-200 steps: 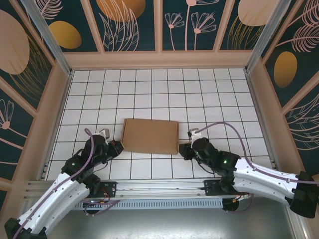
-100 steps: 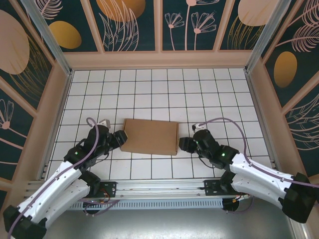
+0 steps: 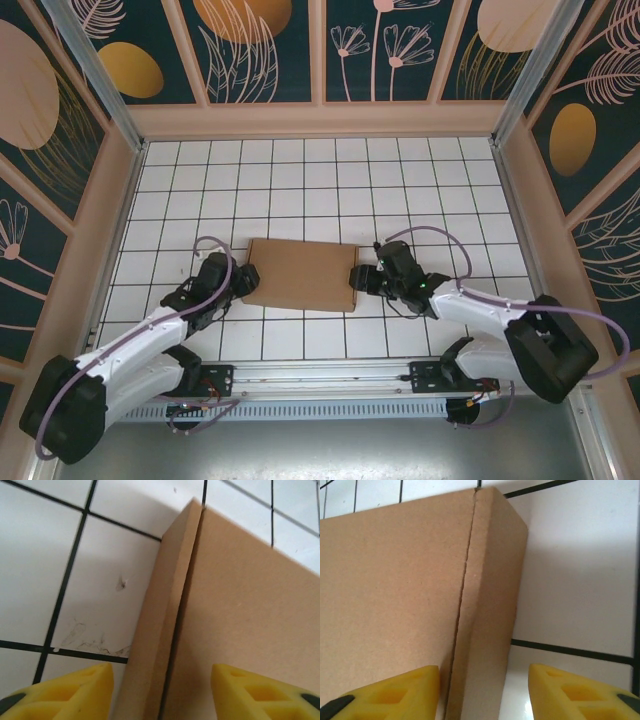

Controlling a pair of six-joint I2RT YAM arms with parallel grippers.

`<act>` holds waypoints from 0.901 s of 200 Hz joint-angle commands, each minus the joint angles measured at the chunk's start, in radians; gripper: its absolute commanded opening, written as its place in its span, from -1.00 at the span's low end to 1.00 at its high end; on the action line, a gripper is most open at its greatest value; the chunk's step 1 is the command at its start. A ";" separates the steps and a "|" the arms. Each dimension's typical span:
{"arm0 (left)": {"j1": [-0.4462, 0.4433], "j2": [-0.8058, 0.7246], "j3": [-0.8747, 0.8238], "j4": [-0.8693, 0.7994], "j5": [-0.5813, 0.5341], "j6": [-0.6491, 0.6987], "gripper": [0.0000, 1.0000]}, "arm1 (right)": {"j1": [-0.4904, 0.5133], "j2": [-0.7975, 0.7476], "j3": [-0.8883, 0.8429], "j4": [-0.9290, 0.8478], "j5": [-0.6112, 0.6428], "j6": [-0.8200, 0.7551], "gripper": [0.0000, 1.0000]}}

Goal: Fold the paper box

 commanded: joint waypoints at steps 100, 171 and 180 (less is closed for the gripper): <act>0.004 0.258 0.123 0.235 0.171 0.001 0.17 | -0.244 0.094 0.070 -0.007 -0.021 -0.170 -0.11; 0.005 -0.049 0.376 -0.127 -0.440 0.194 0.98 | -0.246 -0.241 0.283 -0.143 0.144 -0.340 0.98; 0.005 -0.067 0.396 -0.105 -0.544 0.237 0.98 | -0.245 -0.262 0.298 -0.112 0.200 -0.343 0.98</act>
